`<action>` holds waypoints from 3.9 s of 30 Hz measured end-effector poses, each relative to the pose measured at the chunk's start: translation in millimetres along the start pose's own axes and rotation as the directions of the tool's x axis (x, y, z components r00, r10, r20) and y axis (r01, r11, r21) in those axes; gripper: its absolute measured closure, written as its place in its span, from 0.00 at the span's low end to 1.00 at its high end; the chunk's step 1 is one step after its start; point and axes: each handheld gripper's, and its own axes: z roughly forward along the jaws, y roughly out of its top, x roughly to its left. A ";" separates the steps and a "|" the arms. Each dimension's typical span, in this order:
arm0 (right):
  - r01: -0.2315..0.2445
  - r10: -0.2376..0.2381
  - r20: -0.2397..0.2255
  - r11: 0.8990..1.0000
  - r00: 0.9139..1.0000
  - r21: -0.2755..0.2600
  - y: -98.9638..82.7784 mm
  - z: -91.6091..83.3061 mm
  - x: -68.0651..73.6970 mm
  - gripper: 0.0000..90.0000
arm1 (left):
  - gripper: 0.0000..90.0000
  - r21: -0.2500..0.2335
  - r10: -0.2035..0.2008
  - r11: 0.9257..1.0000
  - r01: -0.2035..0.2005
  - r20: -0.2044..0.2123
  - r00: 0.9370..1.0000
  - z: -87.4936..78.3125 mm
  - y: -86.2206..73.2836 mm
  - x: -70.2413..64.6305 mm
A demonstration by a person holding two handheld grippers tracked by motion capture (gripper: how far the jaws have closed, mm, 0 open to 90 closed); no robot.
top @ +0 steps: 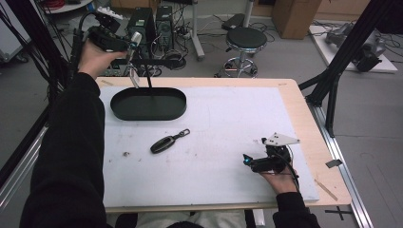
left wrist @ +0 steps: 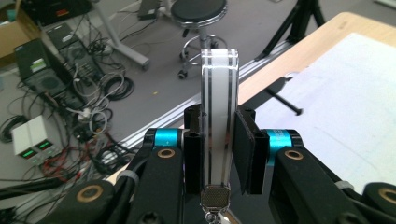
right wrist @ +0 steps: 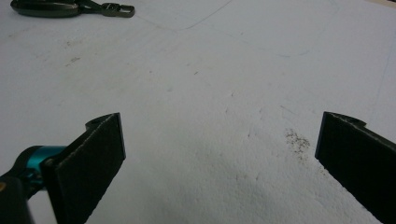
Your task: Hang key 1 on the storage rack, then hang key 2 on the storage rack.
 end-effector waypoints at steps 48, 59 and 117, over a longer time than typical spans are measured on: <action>0.002 -0.002 -0.005 1.000 1.000 0.025 -3.4 2.0 -0.5 0.01 | 0.21 -0.150 -0.204 0.965 0.213 0.070 0.976 1.3 -46.8 18.1; 0.004 -0.004 -0.010 1.000 1.000 0.022 -1.8 3.4 0.8 0.01 | 0.02 -0.103 -0.174 0.976 0.193 0.170 0.970 -5.8 -78.6 4.5; 0.009 -0.009 0.006 1.000 1.000 0.015 -1.2 0.4 1.3 0.01 | 0.04 0.110 -0.038 0.994 0.001 0.330 0.943 23.0 -137.4 -90.7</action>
